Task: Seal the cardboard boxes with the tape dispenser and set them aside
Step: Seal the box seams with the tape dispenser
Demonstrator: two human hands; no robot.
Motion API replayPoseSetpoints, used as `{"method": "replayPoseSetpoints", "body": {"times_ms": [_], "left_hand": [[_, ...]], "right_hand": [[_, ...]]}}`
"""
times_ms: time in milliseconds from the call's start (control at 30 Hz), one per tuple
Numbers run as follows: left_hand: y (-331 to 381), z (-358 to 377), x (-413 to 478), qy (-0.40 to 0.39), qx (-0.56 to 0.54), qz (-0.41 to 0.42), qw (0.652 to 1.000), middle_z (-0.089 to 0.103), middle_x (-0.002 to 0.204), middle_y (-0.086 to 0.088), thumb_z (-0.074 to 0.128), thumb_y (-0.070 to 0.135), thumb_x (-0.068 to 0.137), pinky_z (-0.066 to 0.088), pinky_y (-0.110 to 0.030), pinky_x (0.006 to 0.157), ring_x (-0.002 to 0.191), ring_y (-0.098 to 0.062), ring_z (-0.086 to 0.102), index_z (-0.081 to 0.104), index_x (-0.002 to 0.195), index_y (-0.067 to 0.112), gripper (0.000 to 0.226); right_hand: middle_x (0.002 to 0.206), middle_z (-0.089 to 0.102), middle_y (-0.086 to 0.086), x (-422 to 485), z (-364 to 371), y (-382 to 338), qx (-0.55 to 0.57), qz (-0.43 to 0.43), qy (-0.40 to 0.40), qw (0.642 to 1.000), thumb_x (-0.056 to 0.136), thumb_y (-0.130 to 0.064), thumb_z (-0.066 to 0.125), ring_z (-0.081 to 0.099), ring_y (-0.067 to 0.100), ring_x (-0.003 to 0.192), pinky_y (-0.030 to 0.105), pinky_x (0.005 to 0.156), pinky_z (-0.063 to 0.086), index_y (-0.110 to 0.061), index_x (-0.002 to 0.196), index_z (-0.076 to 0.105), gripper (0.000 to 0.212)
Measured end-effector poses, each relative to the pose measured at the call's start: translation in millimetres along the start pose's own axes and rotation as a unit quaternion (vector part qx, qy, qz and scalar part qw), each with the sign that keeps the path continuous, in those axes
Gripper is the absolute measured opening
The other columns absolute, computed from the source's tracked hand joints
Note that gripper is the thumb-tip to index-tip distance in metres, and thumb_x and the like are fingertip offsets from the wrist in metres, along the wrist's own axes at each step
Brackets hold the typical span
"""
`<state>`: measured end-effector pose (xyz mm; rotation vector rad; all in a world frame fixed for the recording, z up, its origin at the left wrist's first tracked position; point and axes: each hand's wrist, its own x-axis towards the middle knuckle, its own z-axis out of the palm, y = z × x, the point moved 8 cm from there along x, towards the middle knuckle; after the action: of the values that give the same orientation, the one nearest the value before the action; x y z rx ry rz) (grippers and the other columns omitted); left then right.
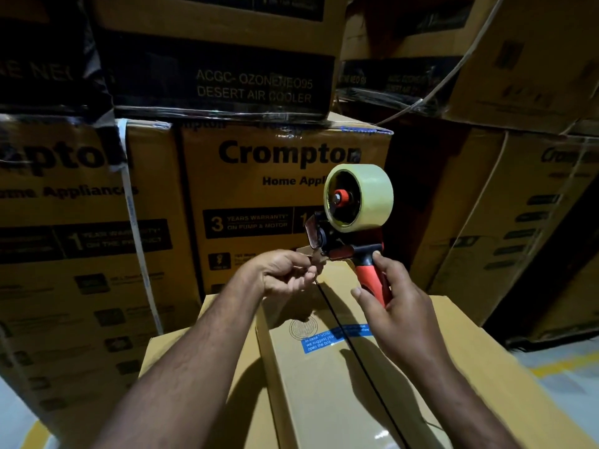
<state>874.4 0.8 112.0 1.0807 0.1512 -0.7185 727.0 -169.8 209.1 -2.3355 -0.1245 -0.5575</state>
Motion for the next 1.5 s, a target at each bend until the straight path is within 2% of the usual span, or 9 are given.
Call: {"method": "replayPoseSetpoints", "body": {"times_ms": [167,333,533,667,867,1000,1133,1367,1500], "left_hand": [[46,-2,-11,0.057,0.228,0.032,0.972,0.067,0.073,-0.015,0.050,-0.008,0.098,0.059,-0.025,0.051,0.058,-0.017,0.066,0.063,0.101,-0.002,0.014],[80,-16,2,0.157,0.487,0.085,0.855,0.076,0.096,-0.014,0.069,-0.003,0.088,0.063,-0.039,0.081,0.089,-0.026,0.074,0.076,0.098,0.003,0.013],[102,-12,22,0.296,0.600,0.189,0.719,0.071,0.081,0.000,0.063,0.003,0.090,0.050,-0.025,0.052,0.067,-0.010,0.063,0.071,0.074,0.019,0.024],[91,-15,38,0.295,0.627,0.158,0.704,0.057,0.069,0.003,0.064,-0.007,0.087,0.037,-0.021,0.043,0.057,-0.008,0.053,0.057,0.065,0.020,0.036],[77,-27,59,0.256,0.603,0.167,0.737,0.065,0.086,0.007,0.074,0.002,0.086,0.041,-0.018,0.055,0.071,-0.002,0.055,0.076,0.094,0.015,0.015],[73,-26,63,0.245,0.597,0.174,0.744,0.067,0.087,0.007,0.075,0.008,0.088,0.042,-0.019,0.056,0.074,-0.003,0.058,0.073,0.085,0.020,0.013],[64,-33,71,0.255,0.597,0.171,0.741,0.062,0.087,0.007,0.071,0.011,0.093,0.039,-0.019,0.057,0.077,-0.006,0.055,0.071,0.086,0.021,0.012],[64,-53,76,0.286,0.541,0.164,0.774,0.067,0.087,0.008,0.071,0.012,0.092,0.043,-0.019,0.053,0.077,-0.006,0.061,0.074,0.089,0.022,0.011],[62,-60,78,0.308,0.528,0.174,0.772,0.063,0.091,0.006,0.071,0.010,0.092,0.055,-0.028,0.071,0.086,-0.012,0.062,0.074,0.102,0.016,0.012]], "right_hand": [[0.140,0.053,-0.001,0,9,5,0.000,0.005,-0.011,1.000,0.091,-0.036,0.069,0.056,0.020,0.120,0.036,0.090,0.057,-0.029,0.150,0.036,0.067],[0.144,0.053,-0.004,1,48,26,-0.015,0.040,-0.037,0.998,0.095,-0.037,0.065,0.055,0.017,0.123,0.032,0.095,0.052,-0.031,0.151,0.036,0.064],[0.141,0.053,-0.010,-2,74,47,-0.037,0.072,-0.025,0.996,0.095,-0.038,0.064,0.055,0.014,0.120,0.025,0.092,0.049,-0.035,0.149,0.036,0.060],[0.141,0.050,-0.013,-13,80,51,-0.080,0.059,-0.047,0.994,0.097,-0.038,0.060,0.053,0.011,0.121,0.015,0.083,0.041,-0.035,0.150,0.034,0.059],[0.142,0.051,-0.012,-18,84,62,-0.074,0.074,-0.040,0.994,0.097,-0.038,0.060,0.052,0.009,0.120,0.014,0.080,0.039,-0.034,0.152,0.033,0.061],[0.143,0.049,-0.014,-18,86,64,-0.079,0.083,-0.048,0.992,0.098,-0.038,0.059,0.051,0.009,0.122,0.005,0.068,0.036,-0.034,0.152,0.033,0.060],[0.146,0.046,-0.014,-15,89,61,-0.092,0.082,-0.060,0.991,0.098,-0.040,0.057,0.051,0.009,0.125,0.015,0.087,0.044,-0.036,0.153,0.028,0.062],[0.140,0.049,-0.014,-10,95,61,-0.076,0.084,-0.070,0.991,0.099,-0.041,0.055,0.052,0.007,0.119,0.014,0.082,0.040,-0.037,0.154,0.026,0.062],[0.142,0.046,-0.016,-8,97,55,-0.093,0.071,-0.073,0.990,0.100,-0.042,0.052,0.050,0.005,0.121,0.014,0.083,0.043,-0.039,0.154,0.022,0.062]]}}
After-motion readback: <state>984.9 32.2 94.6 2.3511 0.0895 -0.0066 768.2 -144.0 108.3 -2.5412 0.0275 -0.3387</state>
